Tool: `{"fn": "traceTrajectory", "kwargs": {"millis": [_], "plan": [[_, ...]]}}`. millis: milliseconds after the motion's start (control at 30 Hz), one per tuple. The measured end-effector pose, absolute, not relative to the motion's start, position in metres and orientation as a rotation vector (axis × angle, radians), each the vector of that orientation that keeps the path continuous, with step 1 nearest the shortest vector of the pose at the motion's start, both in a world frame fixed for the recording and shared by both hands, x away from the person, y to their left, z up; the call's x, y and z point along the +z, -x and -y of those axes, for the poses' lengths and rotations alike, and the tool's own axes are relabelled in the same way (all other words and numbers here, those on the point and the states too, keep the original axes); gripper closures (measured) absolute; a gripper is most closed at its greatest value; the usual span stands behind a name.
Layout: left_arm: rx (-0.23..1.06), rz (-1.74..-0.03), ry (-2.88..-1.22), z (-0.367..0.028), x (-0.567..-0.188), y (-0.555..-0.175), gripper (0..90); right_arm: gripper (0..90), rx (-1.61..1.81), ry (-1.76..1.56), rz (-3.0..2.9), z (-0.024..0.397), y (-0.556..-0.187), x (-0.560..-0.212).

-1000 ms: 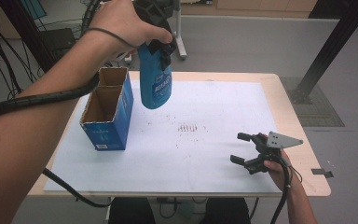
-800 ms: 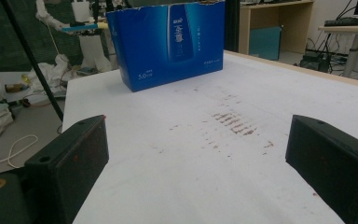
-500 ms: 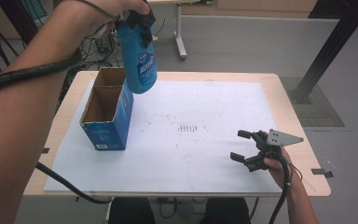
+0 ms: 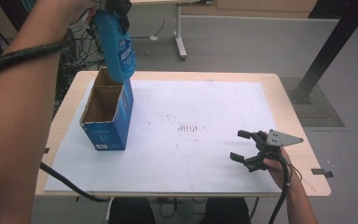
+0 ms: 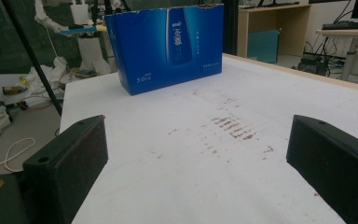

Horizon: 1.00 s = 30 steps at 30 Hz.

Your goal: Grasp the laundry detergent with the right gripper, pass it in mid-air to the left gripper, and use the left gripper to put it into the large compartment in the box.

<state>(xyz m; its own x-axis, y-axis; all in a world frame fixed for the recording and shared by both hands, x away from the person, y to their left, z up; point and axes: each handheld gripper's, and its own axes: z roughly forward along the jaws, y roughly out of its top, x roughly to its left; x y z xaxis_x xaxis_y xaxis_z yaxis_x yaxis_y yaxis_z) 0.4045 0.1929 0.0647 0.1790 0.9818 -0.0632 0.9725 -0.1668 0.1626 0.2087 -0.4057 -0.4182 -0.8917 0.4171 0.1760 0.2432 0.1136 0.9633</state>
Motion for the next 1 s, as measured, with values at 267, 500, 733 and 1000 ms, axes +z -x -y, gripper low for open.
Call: {"fn": "traceTrajectory", "kwargs": {"millis": [267, 500, 733, 1000], "plan": [[0.112, -2.027, -2.234, -0.208, 0.06, -0.414, 37.5, 4.5, 1.891, -0.676, -2.227, 0.408, -0.207, -0.42], [0.101, -2.13, -2.167, -0.225, 0.052, -0.42, 37.5, 4.4, 1.892, -0.676, -2.224, 0.406, -0.207, -0.42], [0.066, -2.196, -2.08, -0.25, 0.046, -0.42, 37.5, 4.5, 1.889, -0.677, -2.229, 0.404, -0.209, -0.42], [0.076, -2.222, -2.095, -0.249, 0.046, -0.422, 37.5, 4.4, 1.89, -0.674, -2.227, 0.402, -0.209, -0.42]]}}
